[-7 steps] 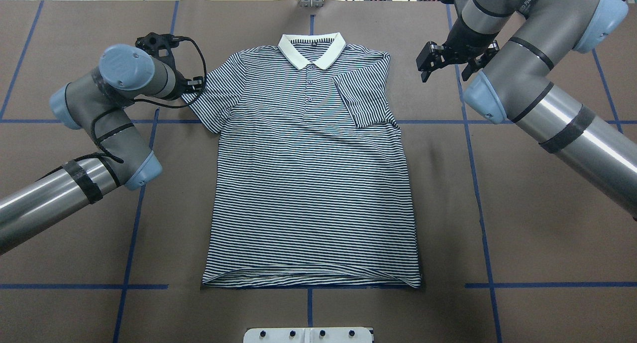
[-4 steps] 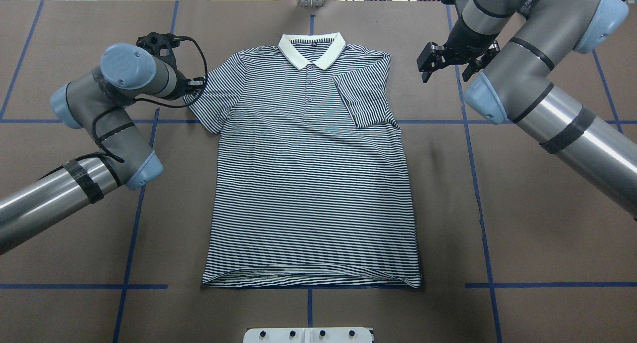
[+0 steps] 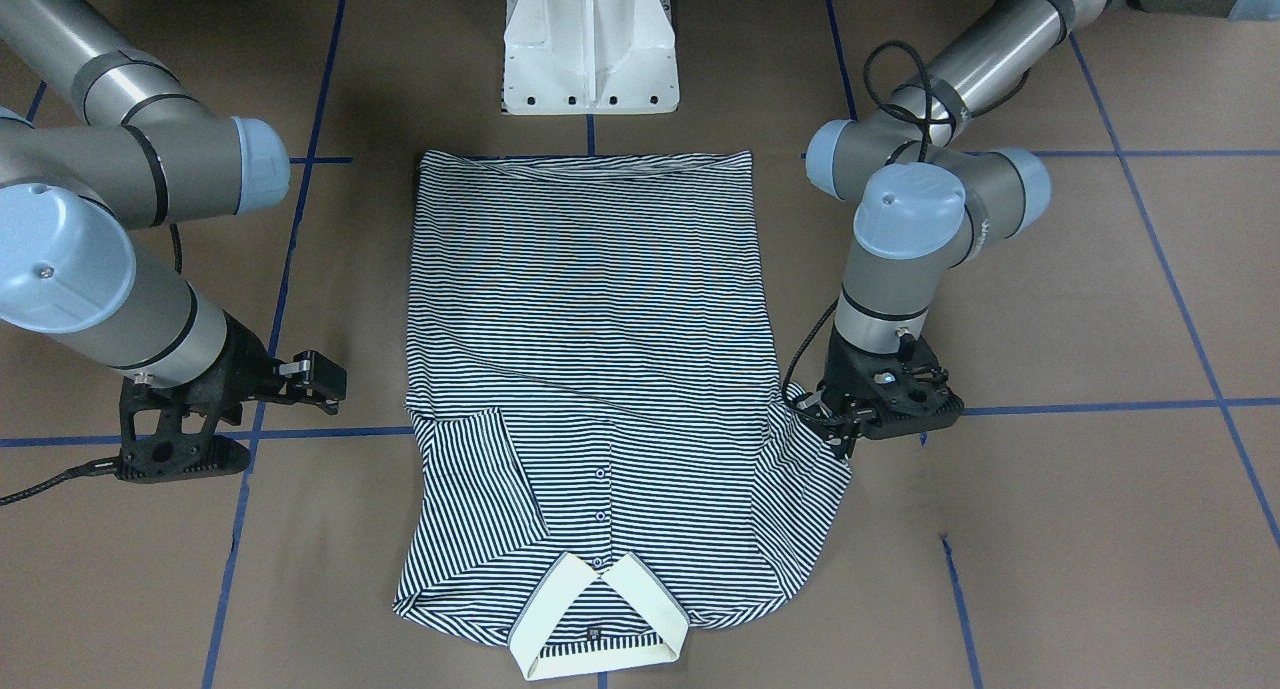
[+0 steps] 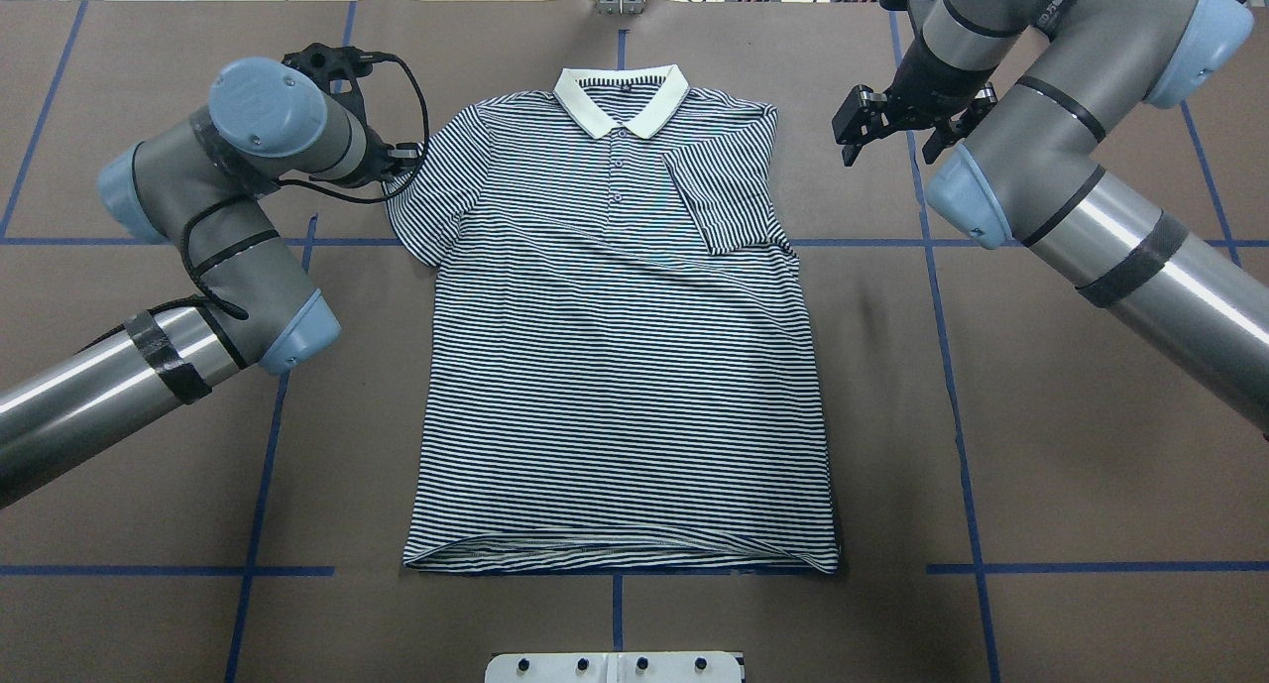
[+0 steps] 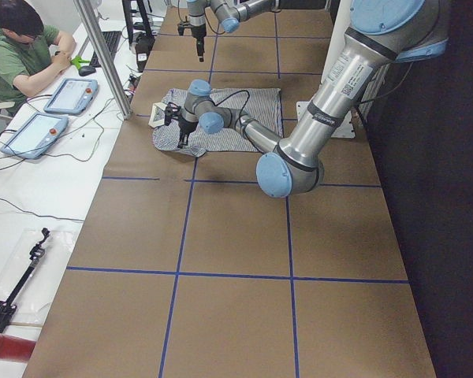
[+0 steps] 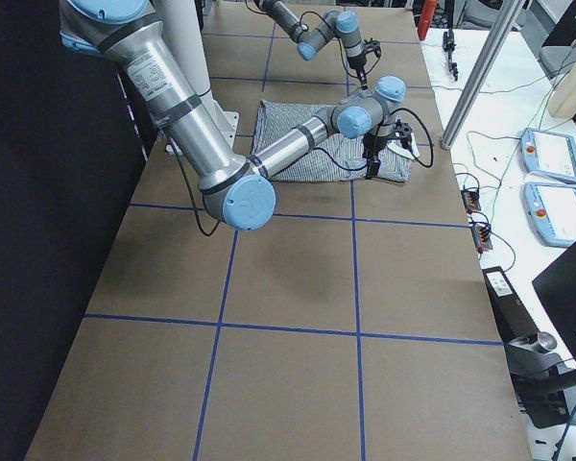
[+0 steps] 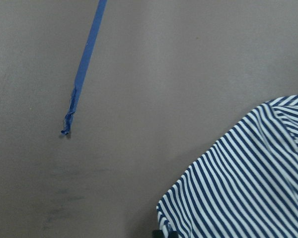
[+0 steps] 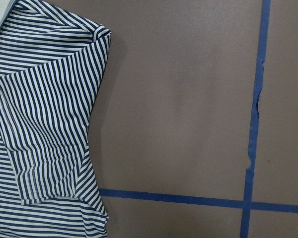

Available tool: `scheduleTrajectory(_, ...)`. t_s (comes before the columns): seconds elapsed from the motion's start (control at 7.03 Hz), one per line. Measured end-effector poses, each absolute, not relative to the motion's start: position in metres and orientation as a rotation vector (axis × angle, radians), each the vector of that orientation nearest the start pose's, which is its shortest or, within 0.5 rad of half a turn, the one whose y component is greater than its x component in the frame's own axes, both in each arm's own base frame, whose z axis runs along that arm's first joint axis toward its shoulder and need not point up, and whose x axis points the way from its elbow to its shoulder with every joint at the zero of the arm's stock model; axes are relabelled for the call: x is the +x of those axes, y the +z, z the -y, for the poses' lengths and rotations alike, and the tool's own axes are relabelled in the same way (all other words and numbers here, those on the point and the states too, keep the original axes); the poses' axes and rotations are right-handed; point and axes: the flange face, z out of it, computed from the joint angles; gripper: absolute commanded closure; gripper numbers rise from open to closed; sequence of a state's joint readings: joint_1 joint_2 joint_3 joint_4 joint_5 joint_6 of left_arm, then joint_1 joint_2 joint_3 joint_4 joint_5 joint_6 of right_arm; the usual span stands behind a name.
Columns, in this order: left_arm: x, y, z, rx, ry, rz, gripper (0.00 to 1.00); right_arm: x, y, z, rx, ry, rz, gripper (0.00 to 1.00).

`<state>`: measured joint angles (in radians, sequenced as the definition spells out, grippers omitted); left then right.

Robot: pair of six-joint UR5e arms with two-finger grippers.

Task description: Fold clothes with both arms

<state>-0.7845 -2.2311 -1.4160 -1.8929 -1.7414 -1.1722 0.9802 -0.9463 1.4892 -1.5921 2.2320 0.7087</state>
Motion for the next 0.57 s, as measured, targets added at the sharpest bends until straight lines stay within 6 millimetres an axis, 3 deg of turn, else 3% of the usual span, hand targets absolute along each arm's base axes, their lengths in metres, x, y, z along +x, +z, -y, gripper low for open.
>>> scheduleTrajectory(0.14, 0.467, 0.27, 0.608, 0.316, -0.28, -0.791, 1.0, -0.335, 0.326, 0.629, 0.007, -0.06, 0.816, 0.0)
scheduleTrajectory(0.28, 0.505, 0.24, 0.617, 0.295, -0.281, -0.798, 1.0, -0.335, 0.327, 0.629, 0.005, -0.059, 0.814, 0.0)
scheduleTrajectory(0.43, 0.535, 0.22, 0.628, 0.279, -0.294, -0.804, 1.0, -0.334, 0.328, 0.628, 0.004, -0.059, 0.813, 0.0)
scheduleTrajectory(0.57, 0.552, 0.215, 0.635, 0.276, -0.298, -0.812, 1.0, -0.334, 0.329, 0.628, 0.004, -0.058, 0.813, 0.0)
